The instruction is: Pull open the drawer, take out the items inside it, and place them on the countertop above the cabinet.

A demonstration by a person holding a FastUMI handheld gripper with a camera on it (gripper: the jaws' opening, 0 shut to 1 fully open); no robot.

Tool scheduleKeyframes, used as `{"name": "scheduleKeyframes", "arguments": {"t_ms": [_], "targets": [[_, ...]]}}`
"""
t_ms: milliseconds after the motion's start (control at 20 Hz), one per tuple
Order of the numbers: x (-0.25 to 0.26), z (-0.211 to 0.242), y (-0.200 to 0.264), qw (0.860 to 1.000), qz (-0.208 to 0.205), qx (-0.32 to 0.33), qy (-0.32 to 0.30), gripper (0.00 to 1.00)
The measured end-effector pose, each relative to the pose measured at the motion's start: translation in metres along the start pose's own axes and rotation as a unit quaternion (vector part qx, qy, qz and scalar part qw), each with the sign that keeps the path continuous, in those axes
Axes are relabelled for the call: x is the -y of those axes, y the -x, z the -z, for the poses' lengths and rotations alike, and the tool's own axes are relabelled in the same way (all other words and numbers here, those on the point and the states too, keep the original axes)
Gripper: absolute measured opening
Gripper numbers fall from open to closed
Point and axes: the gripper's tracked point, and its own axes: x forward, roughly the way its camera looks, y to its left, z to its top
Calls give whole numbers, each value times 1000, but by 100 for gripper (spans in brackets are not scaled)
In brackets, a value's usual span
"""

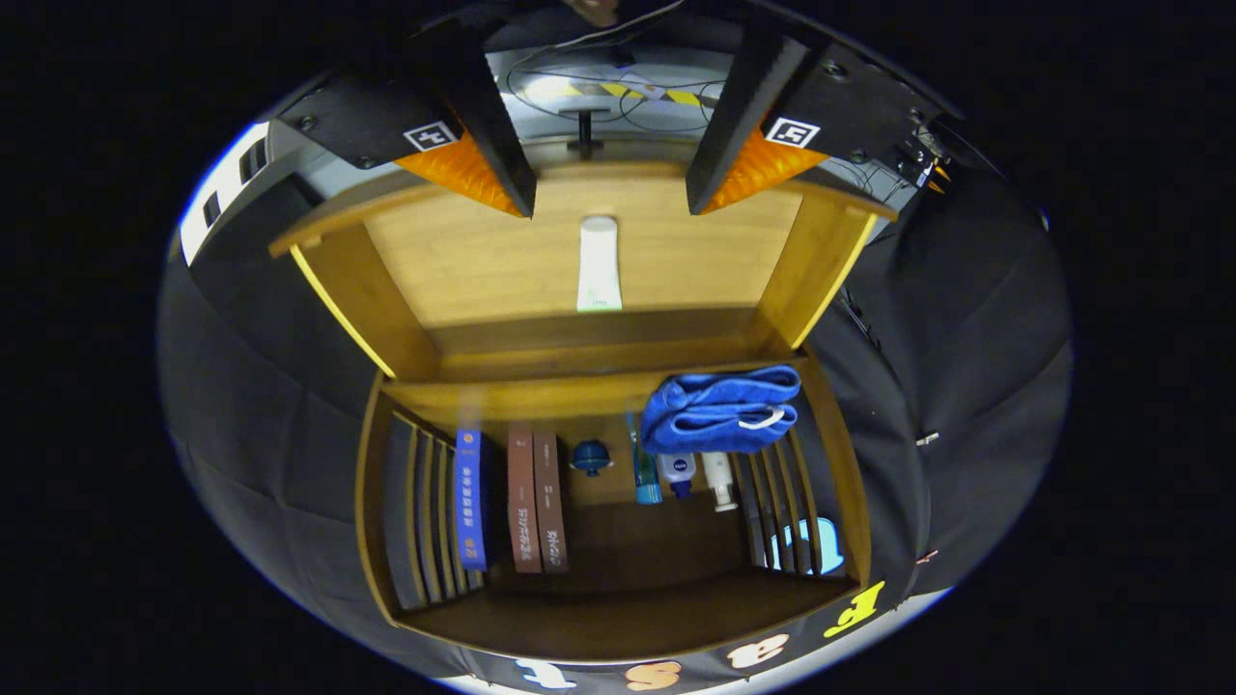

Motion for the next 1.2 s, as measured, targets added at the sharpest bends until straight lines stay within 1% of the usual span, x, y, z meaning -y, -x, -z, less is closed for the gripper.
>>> {"name": "scheduleKeyframes", "arguments": {"t_ms": [100, 250, 400, 500, 650, 800, 900, 1100, 1200], "targets": [[-6, -19, -27, 1000, -7, -11, 8, 100], [-11, -33, -68, 999, -11, -45, 10, 100], [-7, -21, -112, 994, 1, -112, 14, 100], [1, -7, -135, 986, 14, -166, 16, 100], [7, 9, -163, 975, 27, -219, 6, 100], [17, 29, -175, 959, 43, -280, 3, 100], [17, 41, -178, 950, 39, -309, 5, 100], [21, 56, -187, 937, 45, -346, 7, 100], [26, 61, -188, 930, 52, -365, 17, 96]]}}
